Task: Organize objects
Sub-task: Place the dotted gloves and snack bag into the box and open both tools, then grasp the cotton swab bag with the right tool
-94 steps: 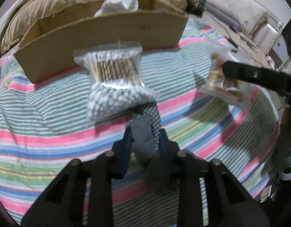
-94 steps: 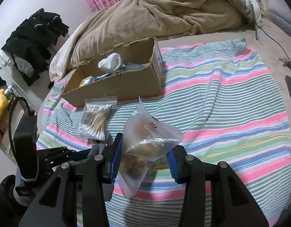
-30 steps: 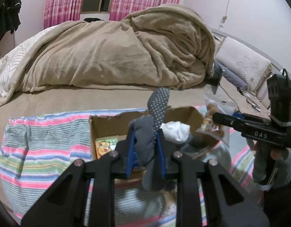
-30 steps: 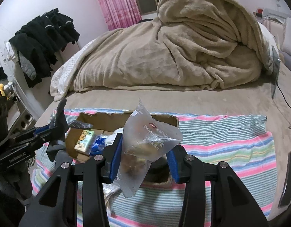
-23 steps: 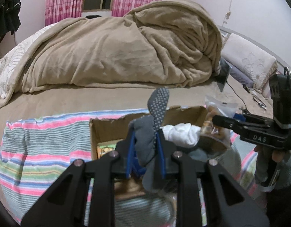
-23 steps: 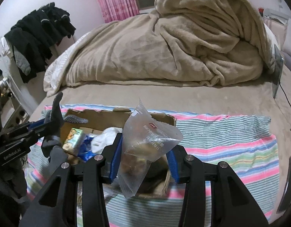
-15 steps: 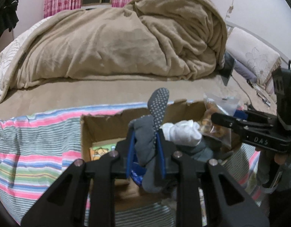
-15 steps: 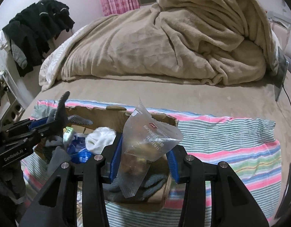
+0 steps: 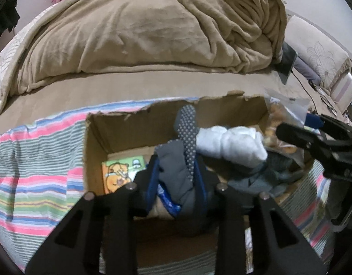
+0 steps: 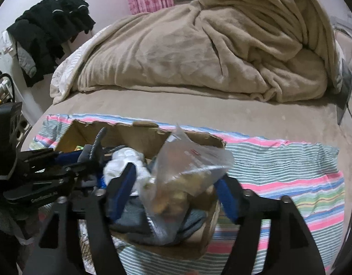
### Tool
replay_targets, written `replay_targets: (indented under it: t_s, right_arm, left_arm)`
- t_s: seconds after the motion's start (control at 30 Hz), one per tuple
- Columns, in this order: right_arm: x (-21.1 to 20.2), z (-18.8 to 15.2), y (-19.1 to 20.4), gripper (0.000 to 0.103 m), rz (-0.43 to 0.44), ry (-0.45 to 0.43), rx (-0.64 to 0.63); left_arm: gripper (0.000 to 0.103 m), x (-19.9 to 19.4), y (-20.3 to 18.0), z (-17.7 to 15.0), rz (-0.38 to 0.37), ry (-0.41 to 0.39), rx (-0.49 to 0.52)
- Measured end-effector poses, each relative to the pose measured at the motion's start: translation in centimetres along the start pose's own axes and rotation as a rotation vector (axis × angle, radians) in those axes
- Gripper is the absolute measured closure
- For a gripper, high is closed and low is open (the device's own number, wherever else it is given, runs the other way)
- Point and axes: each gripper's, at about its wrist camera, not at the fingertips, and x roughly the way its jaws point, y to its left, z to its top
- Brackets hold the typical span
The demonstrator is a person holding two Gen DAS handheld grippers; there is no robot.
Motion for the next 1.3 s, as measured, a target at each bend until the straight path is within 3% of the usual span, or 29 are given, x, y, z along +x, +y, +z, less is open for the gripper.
replay_targets:
  t_s: [0.1,0.23,0.77,1.3]
  right_arm:
    - [-1.1,-0.1,0.4,0.019,-0.005,-0.024,-0.006]
    - [-2.7,-0.3,0.1,0.019,-0.011,-0.046,0.02]
    - [-7.2,-3.9,4.0,0.019,0.011,-0.013,0.0]
    - [-4.7,-7.8,8.7,0.019,0.059,0.11,-0.027]
  left_arm:
    - [0.059,-0.9,0.2,-0.1,-0.001,-0.006,-0.016]
    - [0.033,-2.7,0.1,-0.3,-0.004,-0.037,-0.029]
    - [0.031,-10.2,0.7,-4.7,-0.014,-0.107,-0.084]
    - [0.03,-13.1,4.3,-11.1,0.038,-0.091,-0.168]
